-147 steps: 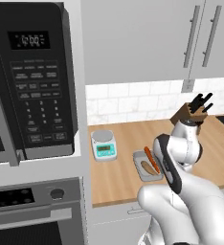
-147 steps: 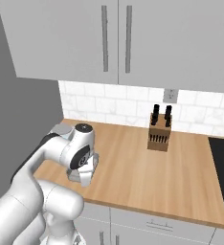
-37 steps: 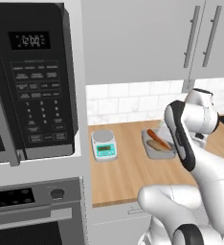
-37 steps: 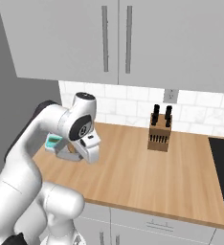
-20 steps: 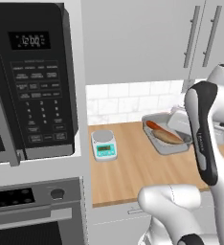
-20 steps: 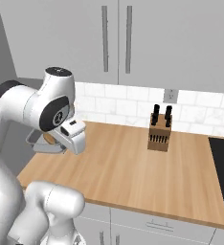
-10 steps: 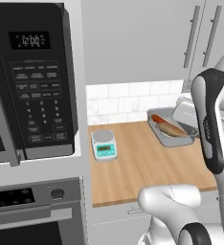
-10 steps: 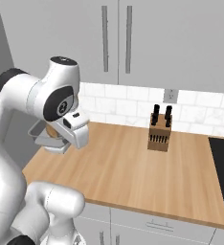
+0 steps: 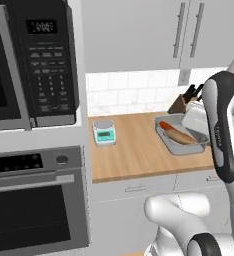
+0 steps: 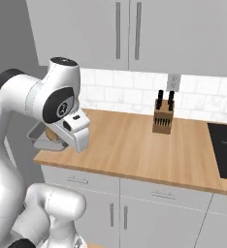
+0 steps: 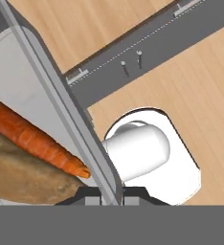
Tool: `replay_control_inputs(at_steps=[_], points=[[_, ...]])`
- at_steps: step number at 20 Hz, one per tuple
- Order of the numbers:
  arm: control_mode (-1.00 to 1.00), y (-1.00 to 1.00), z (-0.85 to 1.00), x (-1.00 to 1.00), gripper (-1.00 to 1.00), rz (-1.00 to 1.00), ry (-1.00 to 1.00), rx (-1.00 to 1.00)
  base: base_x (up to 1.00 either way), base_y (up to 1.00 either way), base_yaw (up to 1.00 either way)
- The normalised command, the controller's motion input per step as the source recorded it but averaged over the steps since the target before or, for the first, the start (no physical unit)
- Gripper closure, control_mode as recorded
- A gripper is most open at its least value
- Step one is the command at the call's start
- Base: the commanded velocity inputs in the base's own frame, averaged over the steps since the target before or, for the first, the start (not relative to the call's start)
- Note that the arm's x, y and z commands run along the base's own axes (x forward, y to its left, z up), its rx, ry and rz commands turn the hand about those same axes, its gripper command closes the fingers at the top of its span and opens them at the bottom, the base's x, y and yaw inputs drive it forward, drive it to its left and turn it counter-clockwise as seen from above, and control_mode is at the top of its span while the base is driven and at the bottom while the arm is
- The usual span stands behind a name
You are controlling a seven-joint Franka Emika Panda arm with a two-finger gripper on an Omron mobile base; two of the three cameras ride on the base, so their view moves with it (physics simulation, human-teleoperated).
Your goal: Take the meat container that has the chicken drumstick and place it on the second highest rack of the freezer. Then take the vegetable container that has the carrot and sweet potato and place it on the highest rack of the freezer.
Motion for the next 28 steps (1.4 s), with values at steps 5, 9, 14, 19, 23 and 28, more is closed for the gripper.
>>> replay_control_inputs(at_steps=[5, 9, 14, 19, 23, 28], points=[[1.00, 0.00, 0.00, 0.00, 1.00, 0.00, 0.00, 0.00, -0.93, 0.69, 0.03], [1.00, 0.00, 0.00, 0.00, 1.00, 0.00, 0.00, 0.00, -0.26, 1.00, 0.05], [1.00, 0.00, 0.00, 0.00, 1.00, 0.00, 0.00, 0.00, -0.03, 1.00, 0.06], [1.00, 0.00, 0.00, 0.00, 1.00, 0.00, 0.00, 0.00, -0.01, 1.00, 0.08], [1.00, 0.00, 0.00, 0.00, 1.00, 0.00, 0.00, 0.00, -0.08, 1.00, 0.08], [1.00, 0.00, 0.00, 0.00, 1.00, 0.00, 0.00, 0.00, -0.09, 1.00, 0.04]])
